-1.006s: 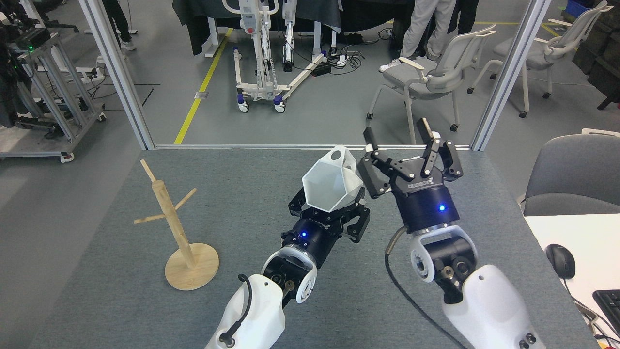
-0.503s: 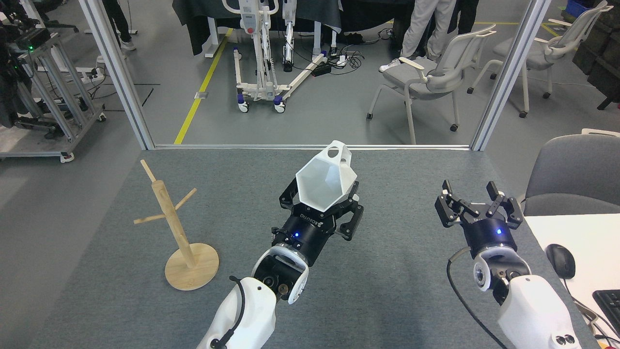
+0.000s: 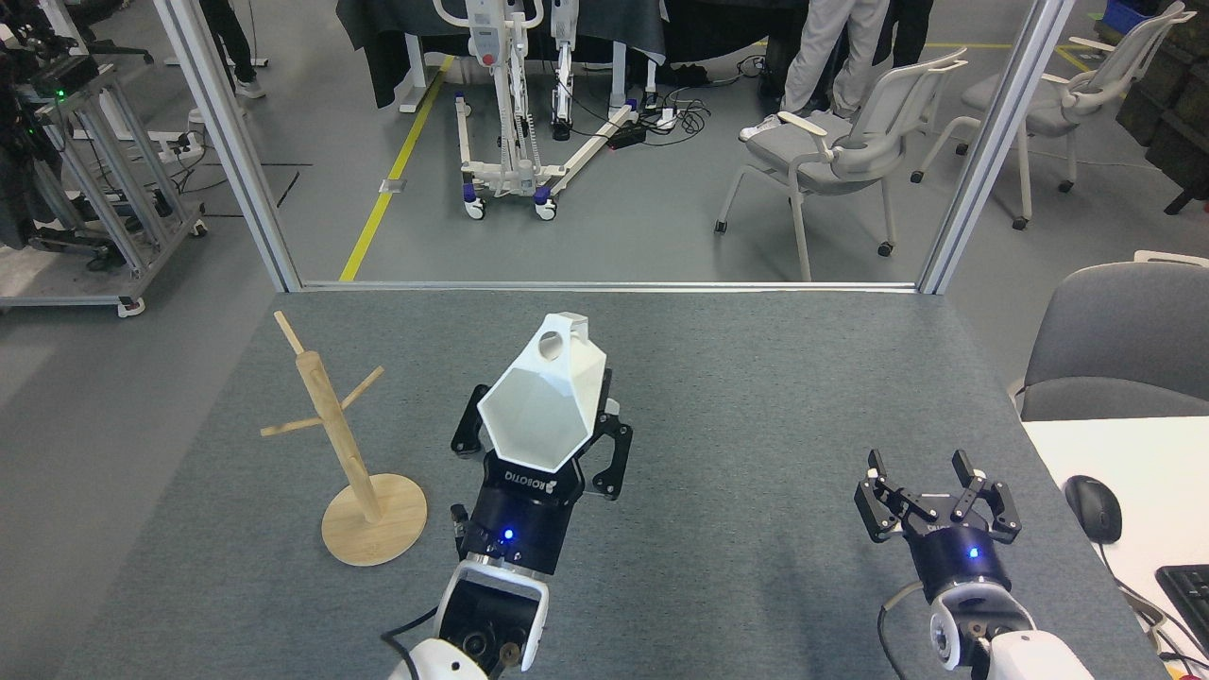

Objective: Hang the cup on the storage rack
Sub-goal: 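Carry the cup with the left gripper toward the wooden mug stand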

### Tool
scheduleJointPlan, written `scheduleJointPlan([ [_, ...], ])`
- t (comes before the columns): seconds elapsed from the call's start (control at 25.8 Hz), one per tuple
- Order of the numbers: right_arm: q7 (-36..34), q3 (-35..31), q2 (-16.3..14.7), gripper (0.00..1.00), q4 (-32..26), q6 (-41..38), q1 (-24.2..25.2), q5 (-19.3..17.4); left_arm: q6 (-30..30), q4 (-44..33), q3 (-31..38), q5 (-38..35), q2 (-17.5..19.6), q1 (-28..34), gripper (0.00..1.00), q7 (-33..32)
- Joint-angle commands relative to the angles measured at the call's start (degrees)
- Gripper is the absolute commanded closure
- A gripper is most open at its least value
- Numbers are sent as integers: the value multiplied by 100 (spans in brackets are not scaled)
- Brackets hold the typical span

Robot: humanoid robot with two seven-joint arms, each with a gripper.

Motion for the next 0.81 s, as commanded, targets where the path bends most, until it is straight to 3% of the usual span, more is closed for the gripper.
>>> scheduleJointPlan([
  [0.0,-394,73,33,1,11,-52,261,22,678,-269,-22,-72,128,438,100,321],
  [0.54,-622,258,129,1,11,-307,533,242,2743,-295,-31,-124,585,939,100,330],
  [0.77,-728,249,138,1,11,-307,525,295,2998,-243,39,-239,858,1106,100,269],
])
